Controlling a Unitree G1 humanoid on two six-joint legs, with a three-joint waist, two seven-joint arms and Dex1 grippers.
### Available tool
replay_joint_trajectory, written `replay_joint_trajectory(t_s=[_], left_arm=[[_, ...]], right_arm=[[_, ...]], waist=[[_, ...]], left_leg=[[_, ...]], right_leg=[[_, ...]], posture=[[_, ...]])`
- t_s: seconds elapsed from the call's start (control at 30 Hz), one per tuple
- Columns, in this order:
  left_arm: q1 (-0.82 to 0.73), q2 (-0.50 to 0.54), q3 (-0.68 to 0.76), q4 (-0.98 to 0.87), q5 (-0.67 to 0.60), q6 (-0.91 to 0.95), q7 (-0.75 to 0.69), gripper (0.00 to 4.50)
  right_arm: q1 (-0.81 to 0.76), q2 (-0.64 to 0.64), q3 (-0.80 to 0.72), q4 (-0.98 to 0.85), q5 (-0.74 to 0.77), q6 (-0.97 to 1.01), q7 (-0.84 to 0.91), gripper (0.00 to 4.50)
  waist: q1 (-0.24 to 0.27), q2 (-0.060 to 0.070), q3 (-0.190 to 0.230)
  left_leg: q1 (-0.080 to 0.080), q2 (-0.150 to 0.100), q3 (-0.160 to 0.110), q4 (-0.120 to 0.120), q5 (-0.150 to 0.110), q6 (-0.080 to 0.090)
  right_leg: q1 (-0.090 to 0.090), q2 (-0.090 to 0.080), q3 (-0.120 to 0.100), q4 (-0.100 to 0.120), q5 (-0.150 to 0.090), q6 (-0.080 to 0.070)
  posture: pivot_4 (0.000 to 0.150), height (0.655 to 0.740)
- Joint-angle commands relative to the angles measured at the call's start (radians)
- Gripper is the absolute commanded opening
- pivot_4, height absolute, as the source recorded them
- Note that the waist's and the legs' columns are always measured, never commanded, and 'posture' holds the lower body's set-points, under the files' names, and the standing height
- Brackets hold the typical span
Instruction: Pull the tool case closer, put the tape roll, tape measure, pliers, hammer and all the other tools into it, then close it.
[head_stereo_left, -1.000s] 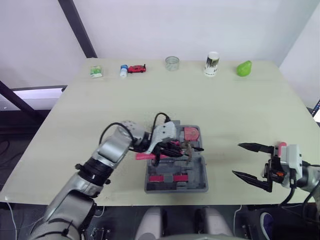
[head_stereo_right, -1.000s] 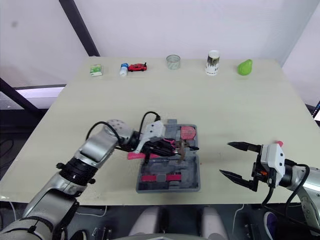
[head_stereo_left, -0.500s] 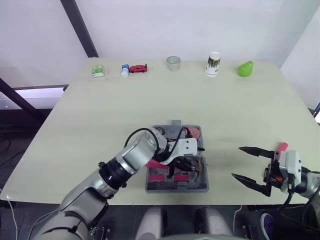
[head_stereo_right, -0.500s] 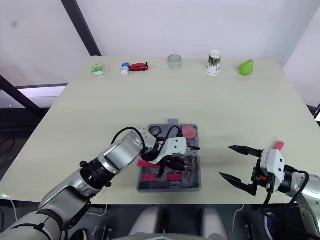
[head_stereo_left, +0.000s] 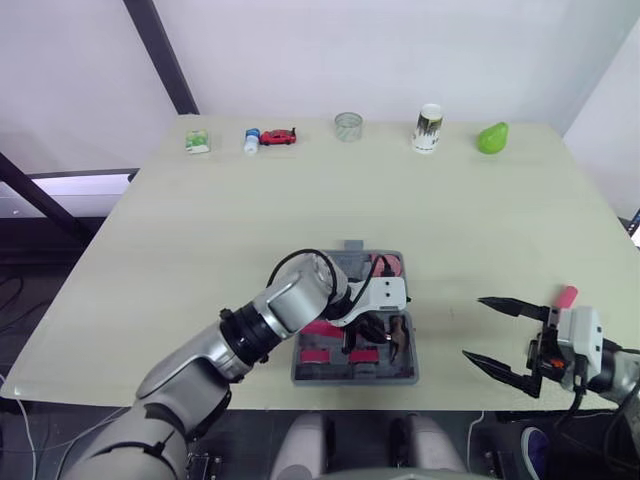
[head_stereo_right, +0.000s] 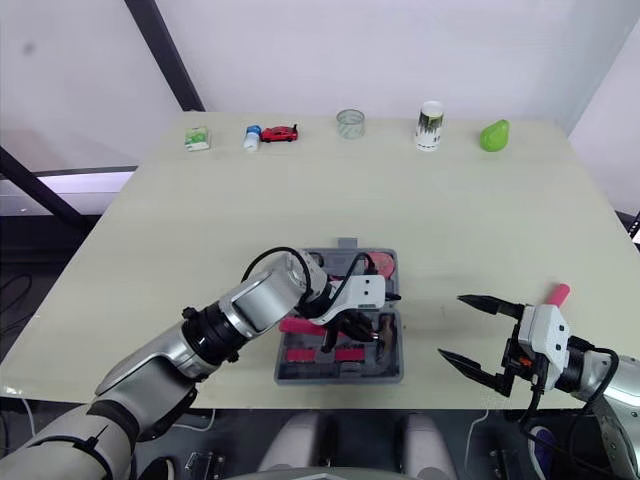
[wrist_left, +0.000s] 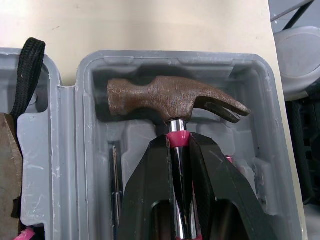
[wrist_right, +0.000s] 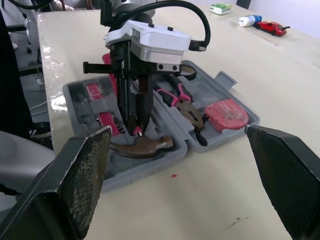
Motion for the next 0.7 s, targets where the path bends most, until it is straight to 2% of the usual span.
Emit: replay_joint_trajectory(t_s=[0.03,0.3,0.37,0.47,0.7], left_arm=[[-0.011,-0.014,-0.018,-0.013,0.0,0.018,-0.003,0.07],[-0.015,-0.028,-0.018,0.004,0.011,-0.018,0.003,0.07],[-0.019,-0.03,-0.011,0.007,0.01,-0.016,0.001,1.09],[-0.023,-0.034,-0.004,0.016,0.014,-0.015,0.004,2.09],[-0.03,-0.013,-0.016,0.009,0.034,-0.052,-0.013,2.09]], right_arm=[[0.001,-0.007,-0.037,-0.022,0.019,-0.019,0.007,4.5],[-0.011,-0.002,-0.024,-0.019,0.012,-0.021,-0.002,4.5],[-0.012,0.0,-0.023,-0.018,0.009,-0.023,-0.005,4.5],[-0.016,0.001,-0.02,-0.016,0.006,-0.024,-0.007,4.5],[-0.03,0.003,-0.012,-0.011,0.0,-0.026,-0.008,4.5]], waist=[[0.0,0.0,0.0],[0.001,0.0,0.0],[0.0,0.0,0.0],[0.002,0.0,0.0],[0.0,0.0,0.0]], left_leg=[[0.0,0.0,0.0,0.0,0.0,0.0],[0.0,0.0,0.0,0.0,0.0,0.0],[0.0,0.0,0.0,0.0,0.0,0.0],[0.0,0.0,0.0,0.001,0.0,0.0],[0.0,0.0,0.0,0.001,0.0,0.0]], right_leg=[[0.0,0.0,0.0,0.0,0.0,0.0],[0.0,0.0,0.0,0.0,0.0,0.0],[0.0,0.0,0.0,0.0,0.0,0.0],[0.0,0.0,0.0,0.0,0.0,0.0],[0.0,0.0,0.0,0.0,0.0,0.001]], posture=[[0.15,0.74],[0.15,0.74],[0.15,0.74],[0.15,0.74],[0.15,0.74]])
